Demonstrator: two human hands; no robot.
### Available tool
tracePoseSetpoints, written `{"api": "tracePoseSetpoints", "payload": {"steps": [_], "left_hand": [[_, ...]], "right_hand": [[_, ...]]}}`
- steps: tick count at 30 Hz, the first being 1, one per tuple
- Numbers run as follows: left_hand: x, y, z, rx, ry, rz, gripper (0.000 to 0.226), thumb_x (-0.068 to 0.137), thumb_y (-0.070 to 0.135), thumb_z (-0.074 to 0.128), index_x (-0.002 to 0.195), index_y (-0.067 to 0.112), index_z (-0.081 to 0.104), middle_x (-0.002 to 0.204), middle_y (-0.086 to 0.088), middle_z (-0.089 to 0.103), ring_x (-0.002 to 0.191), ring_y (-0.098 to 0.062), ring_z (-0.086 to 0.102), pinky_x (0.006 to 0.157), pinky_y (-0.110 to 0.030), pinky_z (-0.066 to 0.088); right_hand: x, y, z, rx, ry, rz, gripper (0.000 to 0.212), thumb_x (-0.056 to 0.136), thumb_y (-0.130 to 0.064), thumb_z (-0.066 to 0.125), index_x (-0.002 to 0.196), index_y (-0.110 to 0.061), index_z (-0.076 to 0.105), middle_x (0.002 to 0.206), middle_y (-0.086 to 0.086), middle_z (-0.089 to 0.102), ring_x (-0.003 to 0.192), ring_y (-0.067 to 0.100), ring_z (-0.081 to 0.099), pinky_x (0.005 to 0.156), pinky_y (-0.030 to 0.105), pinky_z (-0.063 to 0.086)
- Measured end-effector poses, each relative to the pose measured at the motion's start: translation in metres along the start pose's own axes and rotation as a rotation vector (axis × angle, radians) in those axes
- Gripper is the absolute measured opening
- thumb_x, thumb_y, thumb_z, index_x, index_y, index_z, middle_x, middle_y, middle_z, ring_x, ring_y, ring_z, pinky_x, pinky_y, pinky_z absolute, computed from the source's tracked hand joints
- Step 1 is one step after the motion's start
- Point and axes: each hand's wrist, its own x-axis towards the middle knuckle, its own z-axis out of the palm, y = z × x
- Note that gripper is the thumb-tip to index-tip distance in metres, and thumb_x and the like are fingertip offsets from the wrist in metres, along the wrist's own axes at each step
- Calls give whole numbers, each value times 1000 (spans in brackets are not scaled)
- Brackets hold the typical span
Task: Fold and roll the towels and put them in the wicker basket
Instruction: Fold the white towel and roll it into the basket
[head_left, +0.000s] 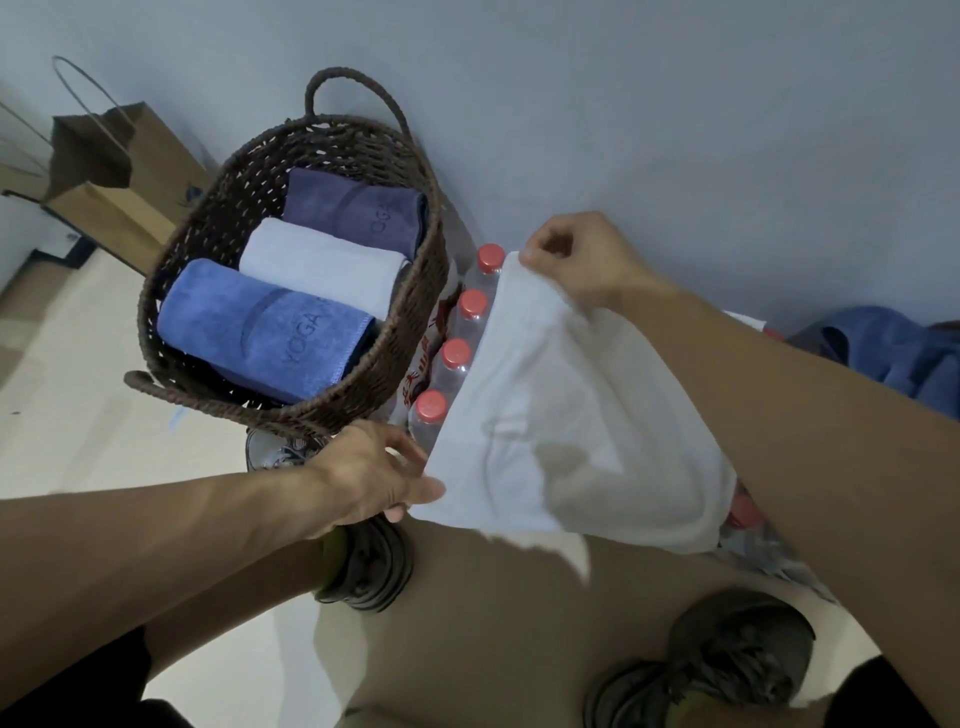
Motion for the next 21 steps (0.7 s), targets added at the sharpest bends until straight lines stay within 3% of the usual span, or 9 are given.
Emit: {"api": "tracePoseSetpoints", "payload": {"steps": [3,7,10,13,17,21], "left_hand": [[2,-2,-1,17,8,37,30,75,23,85,90,8,63,51,-4,64,44,-11,55,42,-12,39],[3,-5,0,39,11,70,29,76,24,84,90,9,63,55,-6,67,48,-12,59,48,-13,44],[3,-7,-2,105,-39,60,21,78,26,82,91,16,68,56,-2,68,53,-9,64,57,-15,47],[4,-7,-2,181,-88,48,10,81,30,79,84,29,70,60,-1,71,64,-6,69,63,-13,46],[6,-9,-2,151,-86,10,9,79,33,81,80,29,72,58,-1,69,54,-3,64,52,-10,42],[7,-8,0,87,-64,-18,20,81,36,78,82,17,75,53,4,66,44,-2,56,41,-7,36]], "right_hand": [[2,-1,-7,74,-88,9,26,94,-25,64,85,-2,70,76,-1,64,70,7,56,70,25,46],[7,-4,-19,327,-68,53,22,96,-28,62,84,-11,71,77,-2,64,68,7,57,68,23,50],[9,-1,-11,140,-56,31,21,93,-29,65,81,-12,69,60,-12,55,54,1,48,58,15,44],[5,6,9,-76,-40,15,10,89,-23,69,87,-14,72,62,-10,57,54,-1,49,57,15,42],[3,7,17,-129,10,11,6,85,-24,71,87,-18,71,70,-8,63,63,4,56,60,14,41],[7,5,24,-242,22,7,12,85,-30,70,92,-21,66,85,-6,62,79,14,59,74,26,47]]}}
